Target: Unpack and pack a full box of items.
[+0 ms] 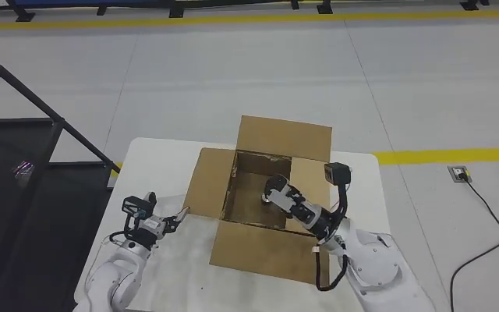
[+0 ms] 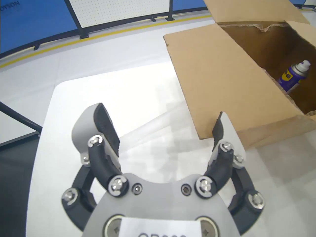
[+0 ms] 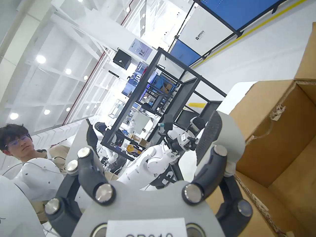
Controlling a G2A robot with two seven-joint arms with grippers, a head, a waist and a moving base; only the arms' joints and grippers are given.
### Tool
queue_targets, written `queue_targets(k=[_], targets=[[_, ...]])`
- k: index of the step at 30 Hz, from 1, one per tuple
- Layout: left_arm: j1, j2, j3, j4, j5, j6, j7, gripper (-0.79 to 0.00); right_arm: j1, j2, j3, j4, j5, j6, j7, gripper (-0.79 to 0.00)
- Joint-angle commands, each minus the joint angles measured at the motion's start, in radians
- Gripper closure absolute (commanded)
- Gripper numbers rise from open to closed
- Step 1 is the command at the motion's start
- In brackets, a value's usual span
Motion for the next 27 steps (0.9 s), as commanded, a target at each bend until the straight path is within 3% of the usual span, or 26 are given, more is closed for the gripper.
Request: queue_targets(k=[1, 6, 17, 19, 23, 27], targets=[[-0.004, 0.001, 0.003, 0.008, 0.011, -0.005, -0.015, -0.785, 0.001, 0.000, 0.000, 0.000, 0.000, 0.000, 0.000, -0.785], [0.002, 0.001, -0.023, -0.030, -0.041, 0.003, 0.017, -0.785, 0.001, 0.000, 0.000, 0.000, 0.000, 0.000, 0.000, -0.785], [0.089, 0.006, -0.091, -0.350, -0.212, -0.052, -0.010, -0.785, -0.049, 0.020, 0.087, -0.025, -0.135, -0.078, 0.007, -0.785], [0.091, 0.005, -0.067, -0.414, -0.267, -0.073, -0.059, -0.785, -0.076, 0.026, 0.133, -0.030, -0.166, -0.059, -0.017, -0.785], [0.045, 0.001, 0.012, -0.458, -0.393, -0.115, -0.171, -0.785, -0.132, 0.036, 0.209, -0.039, -0.182, -0.032, -0.054, -0.785], [-0.090, -0.013, 0.155, -0.405, -0.485, -0.057, -0.316, -0.785, -0.214, 0.043, 0.312, -0.034, -0.118, -0.035, -0.139, -0.785]])
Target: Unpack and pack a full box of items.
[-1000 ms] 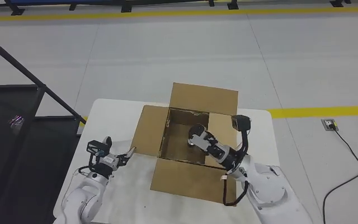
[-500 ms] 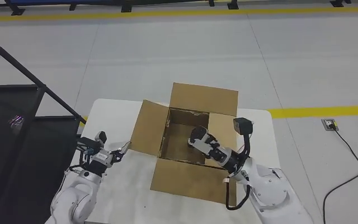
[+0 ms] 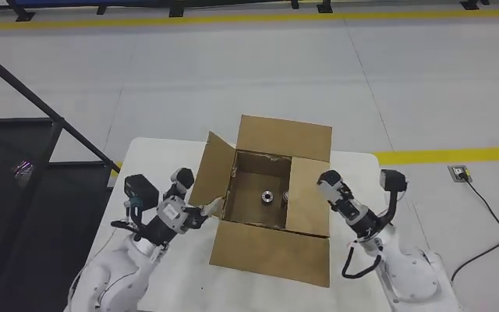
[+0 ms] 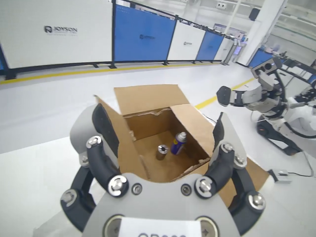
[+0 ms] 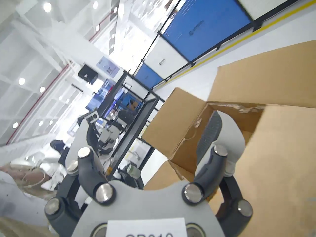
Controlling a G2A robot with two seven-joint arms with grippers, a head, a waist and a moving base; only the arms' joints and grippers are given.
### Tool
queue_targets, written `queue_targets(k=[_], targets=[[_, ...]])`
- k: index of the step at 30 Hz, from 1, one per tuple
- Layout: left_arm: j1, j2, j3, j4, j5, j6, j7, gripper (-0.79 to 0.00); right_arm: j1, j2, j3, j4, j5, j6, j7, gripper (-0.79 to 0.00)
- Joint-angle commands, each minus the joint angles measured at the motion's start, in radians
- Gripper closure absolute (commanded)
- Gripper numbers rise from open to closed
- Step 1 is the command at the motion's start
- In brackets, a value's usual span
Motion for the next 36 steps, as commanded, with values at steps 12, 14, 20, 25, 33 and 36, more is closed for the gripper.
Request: queue_targets(k=[12, 14, 20, 25, 33, 36], targets=[[-0.294, -0.046, 0.268, 0.263, -0.249, 0.168, -0.268, -0.785, -0.134, 0.009, 0.110, 0.003, 0.060, -0.114, -0.071, -0.785], [-0.294, -0.046, 0.268, 0.263, -0.249, 0.168, -0.268, -0.785, -0.134, 0.009, 0.110, 0.003, 0.060, -0.114, -0.071, -0.785], [-0.280, -0.051, 0.269, 0.281, -0.325, 0.182, -0.257, -0.785, -0.134, 0.009, 0.110, 0.003, 0.060, -0.114, -0.071, -0.785], [-0.349, -0.071, 0.348, 0.395, -0.430, 0.178, -0.310, -0.785, -0.110, 0.008, 0.102, 0.003, 0.048, -0.074, -0.089, -0.785], [-0.505, -0.126, 0.498, 0.630, -0.675, 0.144, -0.433, -0.785, -0.110, 0.010, 0.112, 0.011, 0.044, -0.040, -0.106, -0.785], [-0.548, -0.146, 0.535, 0.708, -0.750, 0.130, -0.469, -0.785, -0.128, 0.011, 0.122, -0.003, 0.038, -0.031, -0.116, -0.785]])
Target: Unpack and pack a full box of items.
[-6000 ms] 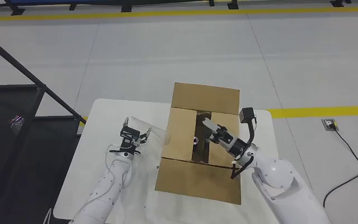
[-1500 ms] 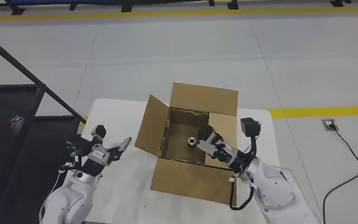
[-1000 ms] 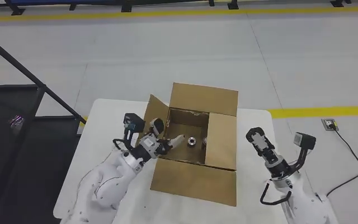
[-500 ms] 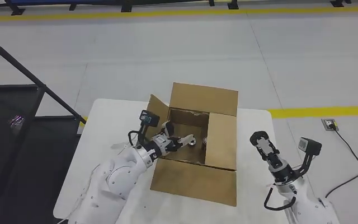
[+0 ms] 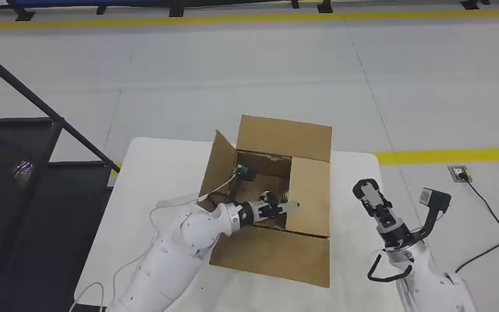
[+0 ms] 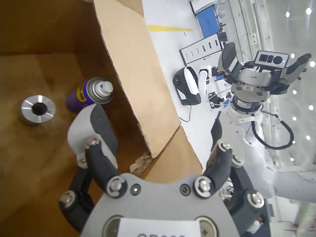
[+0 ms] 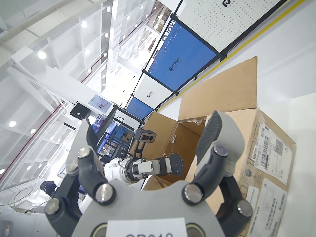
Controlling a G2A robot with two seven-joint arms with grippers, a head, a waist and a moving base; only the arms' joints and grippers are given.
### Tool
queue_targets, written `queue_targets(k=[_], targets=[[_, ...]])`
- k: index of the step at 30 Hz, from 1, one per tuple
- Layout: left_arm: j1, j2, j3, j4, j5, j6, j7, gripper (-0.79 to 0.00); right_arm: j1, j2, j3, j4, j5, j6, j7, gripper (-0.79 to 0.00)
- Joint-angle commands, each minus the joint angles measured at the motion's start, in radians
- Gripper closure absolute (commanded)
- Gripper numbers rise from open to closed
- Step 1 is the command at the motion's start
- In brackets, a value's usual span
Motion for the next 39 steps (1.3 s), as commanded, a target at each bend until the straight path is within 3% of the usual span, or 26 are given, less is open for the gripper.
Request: queue_targets(k=[1, 7, 12, 17, 22, 29, 39], targets=[[-0.026, -0.012, 0.023, 0.049, -0.038, -0.011, -0.013, -0.785, -0.012, 0.001, 0.007, -0.010, -0.002, 0.005, -0.005, -0.785], [-0.069, -0.037, 0.066, 0.115, -0.061, -0.043, -0.009, -0.785, -0.043, 0.003, 0.024, -0.033, -0.001, 0.006, -0.011, -0.785], [-0.068, -0.042, 0.062, 0.114, -0.098, -0.054, -0.032, -0.785, -0.045, 0.003, 0.020, -0.030, 0.004, 0.000, -0.012, -0.785], [-0.049, -0.036, 0.052, 0.071, -0.005, -0.026, 0.019, -0.785, -0.022, 0.004, 0.003, -0.010, 0.008, -0.005, 0.008, -0.785], [0.051, 0.001, -0.054, -0.074, 0.089, 0.023, 0.090, -0.785, 0.003, 0.005, -0.014, 0.008, 0.013, -0.008, 0.024, -0.785], [0.242, 0.059, -0.276, -0.276, 0.154, 0.083, 0.121, -0.785, 0.038, 0.006, -0.034, 0.025, 0.021, -0.014, 0.043, -0.785], [0.368, 0.084, -0.436, -0.332, 0.157, 0.122, 0.226, -0.785, 0.056, 0.007, -0.053, 0.032, 0.022, -0.017, 0.049, -0.785]])
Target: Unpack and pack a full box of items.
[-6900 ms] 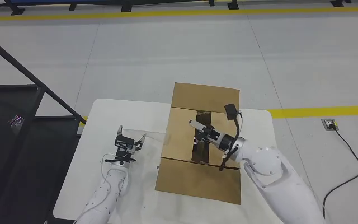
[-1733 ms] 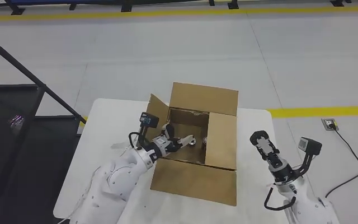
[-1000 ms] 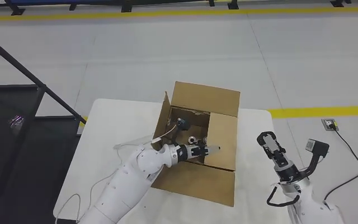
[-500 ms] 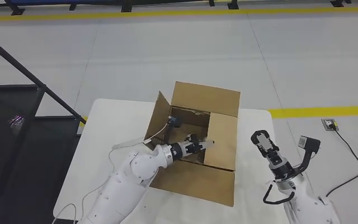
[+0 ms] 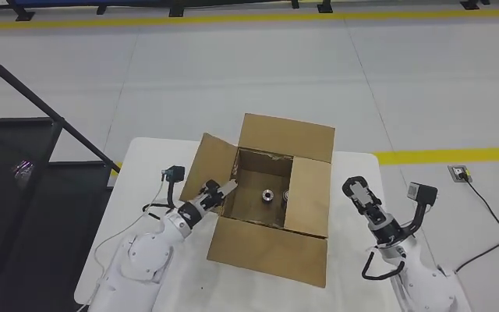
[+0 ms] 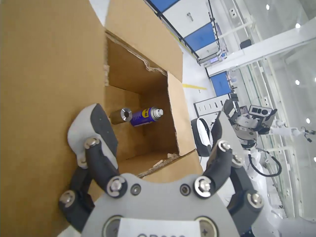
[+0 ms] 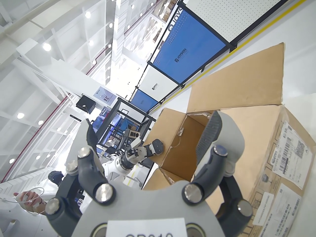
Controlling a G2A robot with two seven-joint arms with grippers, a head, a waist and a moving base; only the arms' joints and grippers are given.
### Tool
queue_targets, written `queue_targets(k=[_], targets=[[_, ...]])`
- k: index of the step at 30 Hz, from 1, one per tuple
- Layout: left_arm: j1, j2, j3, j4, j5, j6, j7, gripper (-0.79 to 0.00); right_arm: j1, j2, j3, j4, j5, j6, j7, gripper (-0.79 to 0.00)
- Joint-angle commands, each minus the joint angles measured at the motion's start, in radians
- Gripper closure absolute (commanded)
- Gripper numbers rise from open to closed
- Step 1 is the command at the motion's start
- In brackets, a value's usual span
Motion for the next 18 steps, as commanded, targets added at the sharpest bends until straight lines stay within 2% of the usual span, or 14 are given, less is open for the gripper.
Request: queue_targets(k=[1, 4, 11, 14, 18], targets=[[0.017, 0.001, -0.016, -0.002, -0.003, 0.010, 0.033, -0.785, -0.002, 0.000, -0.001, -0.002, -0.001, -0.001, 0.000, -0.785], [0.034, 0.002, -0.033, 0.014, -0.024, 0.034, 0.043, -0.785, -0.007, 0.001, -0.001, -0.005, 0.000, -0.003, -0.001, -0.785], [0.015, 0.003, -0.034, 0.070, -0.053, 0.030, 0.017, -0.785, -0.015, 0.003, 0.005, -0.010, 0.010, -0.013, -0.001, -0.785], [0.017, 0.004, -0.039, 0.048, -0.054, 0.023, 0.022, -0.785, -0.021, 0.004, 0.007, -0.016, 0.011, -0.017, -0.001, -0.785], [0.039, 0.009, -0.056, -0.030, -0.034, 0.028, 0.028, -0.785, -0.028, 0.006, 0.009, -0.022, 0.014, -0.022, 0.000, -0.785]])
